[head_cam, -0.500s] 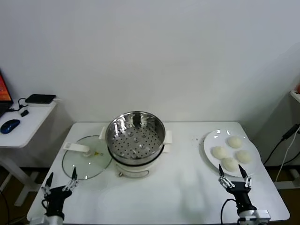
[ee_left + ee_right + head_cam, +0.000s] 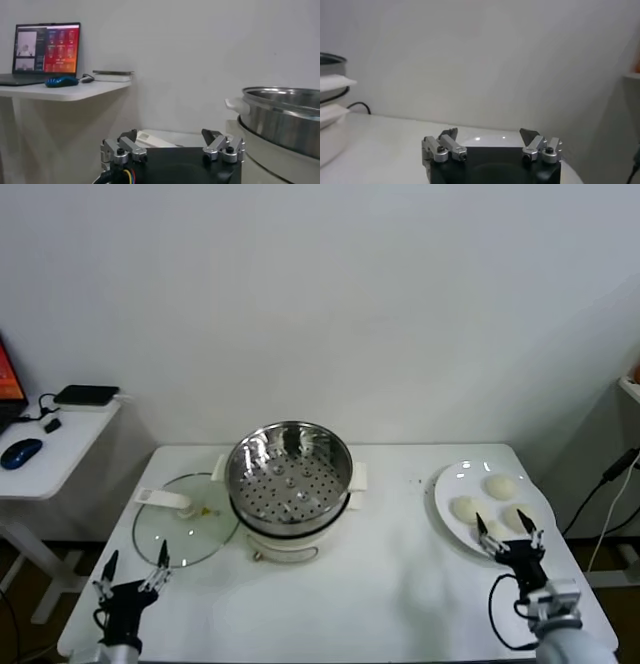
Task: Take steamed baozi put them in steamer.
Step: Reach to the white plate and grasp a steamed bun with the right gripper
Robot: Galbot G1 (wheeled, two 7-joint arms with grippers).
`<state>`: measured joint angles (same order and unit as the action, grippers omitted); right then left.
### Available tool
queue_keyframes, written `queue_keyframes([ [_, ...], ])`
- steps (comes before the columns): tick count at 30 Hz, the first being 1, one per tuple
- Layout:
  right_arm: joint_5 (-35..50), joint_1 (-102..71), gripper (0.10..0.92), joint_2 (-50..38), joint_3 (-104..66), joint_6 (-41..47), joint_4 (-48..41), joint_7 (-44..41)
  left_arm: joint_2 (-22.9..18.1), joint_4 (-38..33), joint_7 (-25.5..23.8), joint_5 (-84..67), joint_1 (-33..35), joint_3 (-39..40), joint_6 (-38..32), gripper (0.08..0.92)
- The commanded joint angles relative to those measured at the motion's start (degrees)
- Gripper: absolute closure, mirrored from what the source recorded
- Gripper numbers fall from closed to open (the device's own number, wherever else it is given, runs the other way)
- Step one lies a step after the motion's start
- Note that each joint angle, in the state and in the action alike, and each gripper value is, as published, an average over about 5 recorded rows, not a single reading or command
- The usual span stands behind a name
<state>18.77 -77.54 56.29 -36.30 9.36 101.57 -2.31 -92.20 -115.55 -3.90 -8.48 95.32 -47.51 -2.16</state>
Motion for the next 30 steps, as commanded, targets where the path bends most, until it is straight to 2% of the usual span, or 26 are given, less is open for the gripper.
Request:
queue_keyframes([
  [1, -2.3, 15.0, 0.203, -16.3, 4.0, 11.4, -6.9, -8.9, -1.3, 0.2, 0.0, 1.7, 0.3, 0.9, -1.0, 0.177],
  [8, -6.8, 29.1, 0.203, -30.9, 18.3, 16.0, -12.6, -20.6, -1.3, 0.6, -0.3, 3.2, 0.3, 2.0, -2.1, 0.177],
  [12, -8.2, 43.5, 0.203, -34.1, 33.3, 15.9, -18.5, -26.9, -1.2, 1.0, -0.7, 4.0, 0.4, 2.7, -2.7, 0.177],
  [16, -9.0, 61.0, 0.203, -34.8, 52.0, 13.8, -25.1, -34.9, -1.0, 1.4, -1.1, 4.8, 0.4, 3.2, -3.1, 0.177],
  [22, -12.3, 86.1, 0.203, -32.7, 82.0, 5.7, -34.9, -46.3, -0.7, 1.8, -1.2, 5.1, 0.5, 3.2, -3.4, 0.177],
  [30, -17.1, 99.3, 0.203, -25.2, 96.9, -4.6, -47.4, -56.2, -0.8, 2.7, -1.3, 5.6, 0.4, 3.5, -3.8, 0.177],
])
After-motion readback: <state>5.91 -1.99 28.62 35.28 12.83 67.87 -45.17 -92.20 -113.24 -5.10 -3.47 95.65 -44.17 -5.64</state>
